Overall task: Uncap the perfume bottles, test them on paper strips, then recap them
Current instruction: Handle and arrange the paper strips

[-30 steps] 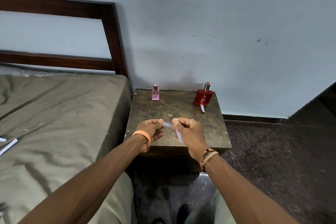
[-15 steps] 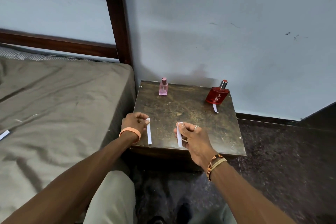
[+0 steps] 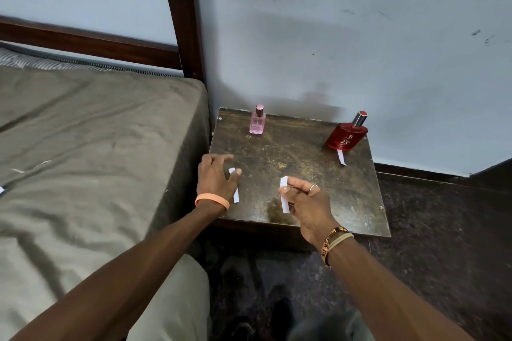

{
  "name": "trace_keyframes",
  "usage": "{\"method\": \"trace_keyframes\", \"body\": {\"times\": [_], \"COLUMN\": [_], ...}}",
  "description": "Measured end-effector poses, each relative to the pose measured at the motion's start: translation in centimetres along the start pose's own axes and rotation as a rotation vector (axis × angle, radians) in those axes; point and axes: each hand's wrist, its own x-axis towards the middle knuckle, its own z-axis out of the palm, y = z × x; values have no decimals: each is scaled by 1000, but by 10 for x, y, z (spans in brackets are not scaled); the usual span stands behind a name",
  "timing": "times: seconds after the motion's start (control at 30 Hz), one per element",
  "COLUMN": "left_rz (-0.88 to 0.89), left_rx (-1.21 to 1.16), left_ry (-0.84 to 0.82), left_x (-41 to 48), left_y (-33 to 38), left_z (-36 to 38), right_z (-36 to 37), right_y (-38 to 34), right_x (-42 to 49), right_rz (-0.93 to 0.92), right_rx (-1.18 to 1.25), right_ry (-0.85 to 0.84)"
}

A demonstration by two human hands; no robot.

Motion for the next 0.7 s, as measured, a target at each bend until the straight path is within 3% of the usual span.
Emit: {"method": "trace_keyframes", "body": {"times": [0.03, 0.1, 0.17, 0.23, 0.53, 0.6, 0.7], "left_rz": [68, 118, 15, -96, -425, -463, -511], "left_rx": [-39, -164, -371, -561, -918, -971, -1041], "left_ry": [13, -125, -375, -509, -547, -550, -560], "left_x": [-6, -18, -32, -43, -74, -81, -96], "left_y": [6, 23, 44, 60, 110, 118, 133], "left_z": [-1, -2, 0, 2, -18, -25, -36], "right_z": [1, 2, 1, -3, -47, -54, -64], "right_y": [-1, -3, -6, -10, -16, -18, -22], "right_x": [-1, -6, -16, -28, -90, -100, -114], "right_rz": [-12, -40, -61, -80, -143, -270, -622], "right_rx": [-6, -22, -43, -60, -130, -270, -648], "right_ry": [4, 2, -19, -45, -28, 62, 173]}}
